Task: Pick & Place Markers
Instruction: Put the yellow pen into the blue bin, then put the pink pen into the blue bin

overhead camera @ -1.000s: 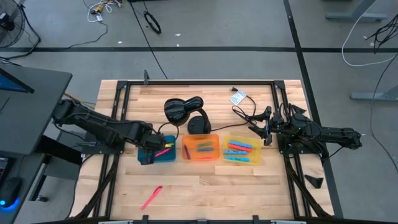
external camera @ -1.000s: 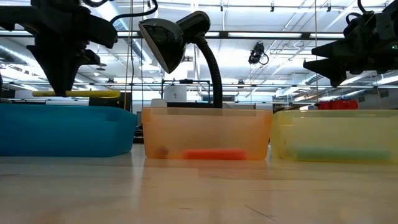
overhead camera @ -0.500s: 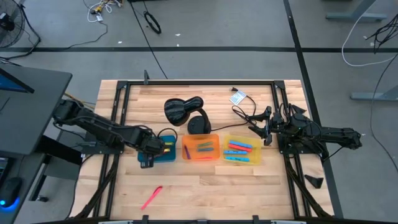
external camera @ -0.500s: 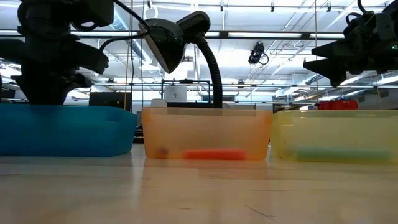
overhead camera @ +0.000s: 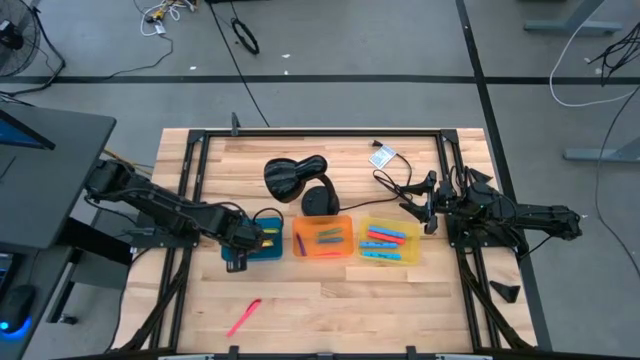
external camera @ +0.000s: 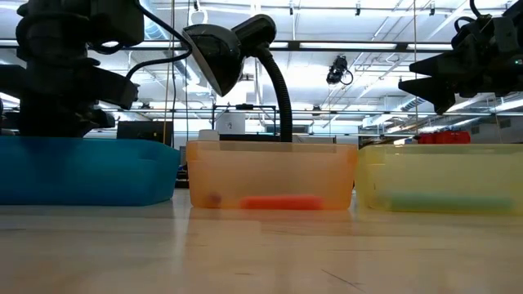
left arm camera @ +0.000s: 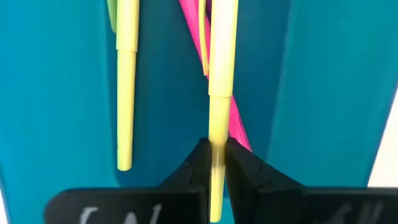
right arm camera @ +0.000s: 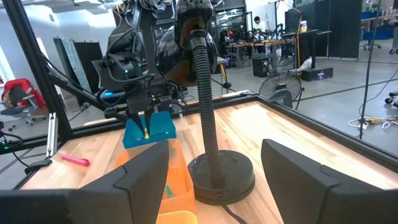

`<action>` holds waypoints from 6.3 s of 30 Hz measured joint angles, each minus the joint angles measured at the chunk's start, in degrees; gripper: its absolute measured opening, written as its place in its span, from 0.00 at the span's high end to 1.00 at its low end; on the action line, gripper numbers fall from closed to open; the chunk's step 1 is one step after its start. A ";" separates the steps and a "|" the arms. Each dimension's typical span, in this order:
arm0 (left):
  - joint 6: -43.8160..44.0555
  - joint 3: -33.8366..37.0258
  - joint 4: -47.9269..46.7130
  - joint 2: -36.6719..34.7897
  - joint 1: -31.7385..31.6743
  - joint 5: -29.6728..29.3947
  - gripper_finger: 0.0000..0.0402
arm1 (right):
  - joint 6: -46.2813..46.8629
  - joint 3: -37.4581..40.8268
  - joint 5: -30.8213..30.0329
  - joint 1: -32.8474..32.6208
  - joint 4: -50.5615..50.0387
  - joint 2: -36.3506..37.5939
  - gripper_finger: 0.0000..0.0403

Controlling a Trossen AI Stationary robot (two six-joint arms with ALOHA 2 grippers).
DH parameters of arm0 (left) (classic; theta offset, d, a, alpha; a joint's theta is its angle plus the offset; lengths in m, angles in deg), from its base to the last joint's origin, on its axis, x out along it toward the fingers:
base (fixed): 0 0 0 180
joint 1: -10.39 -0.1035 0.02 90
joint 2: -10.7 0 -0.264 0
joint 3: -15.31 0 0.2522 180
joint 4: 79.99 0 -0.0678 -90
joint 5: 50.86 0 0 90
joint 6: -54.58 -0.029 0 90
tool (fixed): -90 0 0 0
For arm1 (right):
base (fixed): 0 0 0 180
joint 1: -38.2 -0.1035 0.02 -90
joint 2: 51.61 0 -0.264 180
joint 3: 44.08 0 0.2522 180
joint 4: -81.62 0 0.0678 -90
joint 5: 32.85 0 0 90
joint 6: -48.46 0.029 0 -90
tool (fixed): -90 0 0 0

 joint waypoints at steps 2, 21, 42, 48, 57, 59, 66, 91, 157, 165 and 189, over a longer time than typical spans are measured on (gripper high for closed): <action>-0.30 0.02 -0.07 0.00 0.00 0.02 0.93 | 0.02 0.00 0.02 0.00 0.00 0.00 0.36; -1.47 0.02 -0.01 0.00 -0.02 -0.42 0.62 | 0.01 0.00 0.00 0.00 0.00 0.00 0.36; 3.98 -5.43 -8.25 -1.62 -0.02 0.00 0.58 | 0.00 0.00 0.00 -0.02 0.00 0.00 0.36; 11.16 -9.16 -13.03 -1.62 -0.02 0.03 0.58 | 0.01 0.00 0.01 0.00 0.00 0.00 0.36; 30.55 -12.64 -17.29 -1.62 2.17 0.17 0.58 | 0.02 0.00 0.00 0.00 0.00 0.00 0.36; 36.01 -12.64 -18.18 -1.63 3.09 1.24 0.58 | 0.01 0.00 0.00 0.00 0.00 0.01 0.36; 54.48 -12.64 -18.91 -2.01 7.99 4.79 0.58 | 0.00 0.00 0.00 0.00 0.00 0.00 0.36; 76.12 -40.97 -18.82 21.90 24.69 2.54 0.58 | 0.00 0.00 0.00 -0.01 0.00 0.01 0.36; 82.50 -43.94 -15.68 40.96 33.96 -0.96 0.58 | 0.02 0.00 0.00 -0.02 0.00 0.00 0.36; 82.63 -43.94 -13.85 40.96 34.27 -1.09 0.73 | 0.00 0.00 0.00 0.00 0.00 0.00 0.36; 76.04 -43.87 -20.26 35.74 33.12 -2.55 0.93 | 0.00 0.00 0.00 0.00 0.00 0.02 0.36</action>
